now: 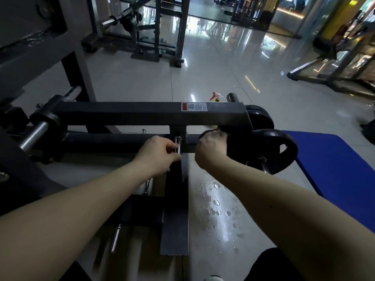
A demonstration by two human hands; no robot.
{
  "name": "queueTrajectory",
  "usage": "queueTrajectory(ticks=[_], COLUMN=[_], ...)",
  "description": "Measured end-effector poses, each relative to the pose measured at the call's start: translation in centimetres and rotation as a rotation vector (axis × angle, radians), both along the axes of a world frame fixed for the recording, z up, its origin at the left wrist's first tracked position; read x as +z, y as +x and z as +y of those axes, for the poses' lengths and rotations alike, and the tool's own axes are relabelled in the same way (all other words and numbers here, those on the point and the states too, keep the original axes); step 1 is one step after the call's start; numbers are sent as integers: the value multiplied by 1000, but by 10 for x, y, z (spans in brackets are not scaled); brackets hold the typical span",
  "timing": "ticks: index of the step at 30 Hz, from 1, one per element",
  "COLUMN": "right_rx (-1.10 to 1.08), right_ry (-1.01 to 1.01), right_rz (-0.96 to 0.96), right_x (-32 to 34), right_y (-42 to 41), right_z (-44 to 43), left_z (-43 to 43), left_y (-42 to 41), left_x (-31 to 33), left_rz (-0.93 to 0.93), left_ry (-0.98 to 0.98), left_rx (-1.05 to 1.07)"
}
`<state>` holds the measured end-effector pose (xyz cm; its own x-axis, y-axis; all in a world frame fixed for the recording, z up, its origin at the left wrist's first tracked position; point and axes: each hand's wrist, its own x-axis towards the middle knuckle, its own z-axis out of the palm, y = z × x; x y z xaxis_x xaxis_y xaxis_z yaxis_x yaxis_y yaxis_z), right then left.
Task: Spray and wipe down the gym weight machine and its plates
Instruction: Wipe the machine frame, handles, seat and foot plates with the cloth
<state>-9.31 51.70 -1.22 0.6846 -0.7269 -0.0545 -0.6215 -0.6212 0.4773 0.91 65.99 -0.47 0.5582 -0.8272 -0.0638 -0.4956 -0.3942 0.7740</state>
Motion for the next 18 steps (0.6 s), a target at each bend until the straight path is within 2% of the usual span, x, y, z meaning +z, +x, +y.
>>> queueTrajectory(ticks=[4, 6, 8, 11, 14, 18], right_rx=[209, 129, 15, -31, -26, 202], right_ry=[90, 13, -66, -99, -33, 107], right_rz=[-60, -24, 93, 160, 55, -90], right_x=[-8, -4, -1, 0, 1, -11], right_y=[-10, -15, -19, -17, -5, -4], right_z=[0, -7, -11, -10, 2, 5], left_z=[0, 0, 0, -1, -1, -1], left_y=[-1, -1, -1, 0, 0, 0], left_x=[1, 1, 1, 1, 0, 1], left_rz=[-6, -8, -1, 4, 3, 10], left_ry=[-3, -1, -1, -5, -6, -9], left_rx=[2, 0, 5, 6, 0, 5])
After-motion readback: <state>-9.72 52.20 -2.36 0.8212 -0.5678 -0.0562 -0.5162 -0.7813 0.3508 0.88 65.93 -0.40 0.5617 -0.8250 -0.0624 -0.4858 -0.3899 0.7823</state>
